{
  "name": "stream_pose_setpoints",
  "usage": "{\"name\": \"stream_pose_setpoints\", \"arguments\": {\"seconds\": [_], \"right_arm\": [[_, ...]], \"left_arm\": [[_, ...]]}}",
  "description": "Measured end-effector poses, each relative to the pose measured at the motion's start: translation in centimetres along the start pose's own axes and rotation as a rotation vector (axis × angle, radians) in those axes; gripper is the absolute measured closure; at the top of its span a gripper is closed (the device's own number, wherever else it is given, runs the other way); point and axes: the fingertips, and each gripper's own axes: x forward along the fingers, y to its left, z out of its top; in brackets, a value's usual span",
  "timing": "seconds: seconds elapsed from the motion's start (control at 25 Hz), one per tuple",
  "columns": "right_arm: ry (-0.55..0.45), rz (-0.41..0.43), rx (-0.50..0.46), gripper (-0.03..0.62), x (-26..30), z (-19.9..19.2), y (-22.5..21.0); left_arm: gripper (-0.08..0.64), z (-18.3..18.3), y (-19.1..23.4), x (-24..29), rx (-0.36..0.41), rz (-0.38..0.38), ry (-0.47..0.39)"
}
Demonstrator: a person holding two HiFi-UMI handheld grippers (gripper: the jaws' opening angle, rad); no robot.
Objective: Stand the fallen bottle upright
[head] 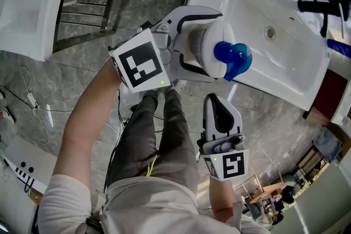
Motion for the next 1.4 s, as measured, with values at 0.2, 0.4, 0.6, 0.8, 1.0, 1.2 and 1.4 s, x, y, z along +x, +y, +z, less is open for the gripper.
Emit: {"name": "stream_pose_setpoints", "arguments": {"seconds": [0.2, 0.4, 0.6, 0.8, 1.0, 1.2, 1.4], "right_arm": [[-0.008, 0.002, -0.005, 0.554, -0.6, 0.3, 0.4], [-0.021, 0.002, -0.013, 0.554, -1.2, 0.8, 1.0], [-0.031, 0.005, -0.021, 0.554, -2.2, 0.9, 2.3], [-0.045, 0.007, -0.026, 0.554, -2.7, 1.4, 3.4], [-0.062, 0.000, -0.036, 0.554, -3.8, 2.3, 4.2], [-0.088, -0.010, -0.046, 0.554, -5.1, 4.0, 5.0], [-0.116, -0.013, -0.064, 0.554, -6.6, 6.2, 5.8]], "left_arm": [[0.020, 0.8, 0.1, -0.3, -0.047, 0.017, -0.023], [0.018, 1.5, 0.0, -1.0, -0.050, 0.043, -0.025], [0.018, 2.2, -0.8, -2.4, -0.048, 0.090, -0.034], [0.020, 2.8, -1.1, -3.5, -0.055, 0.131, -0.038], [0.020, 2.6, -2.2, -4.4, -0.060, 0.167, -0.014], [0.021, 3.3, -2.9, -5.7, -0.083, 0.227, -0.007], [0.023, 4.2, -3.6, -6.6, -0.104, 0.290, 0.014]]}}
